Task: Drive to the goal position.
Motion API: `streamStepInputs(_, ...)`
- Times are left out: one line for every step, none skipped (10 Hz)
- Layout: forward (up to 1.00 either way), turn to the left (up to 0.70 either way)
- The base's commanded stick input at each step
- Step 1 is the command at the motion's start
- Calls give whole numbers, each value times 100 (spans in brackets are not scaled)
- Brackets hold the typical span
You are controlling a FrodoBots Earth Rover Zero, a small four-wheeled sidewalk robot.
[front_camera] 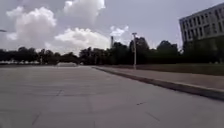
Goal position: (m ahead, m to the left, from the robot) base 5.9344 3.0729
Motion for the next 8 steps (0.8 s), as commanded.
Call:
streamStepInputs(70, 6)
streamStepInputs(70, 6)
streamStepInputs(70, 6)
streamStepInputs(70, 6)
streamStepInputs(70, 6)
streamStepInputs(70, 6)
streamStepInputs(70, 6)
streamStepInputs(70, 6)
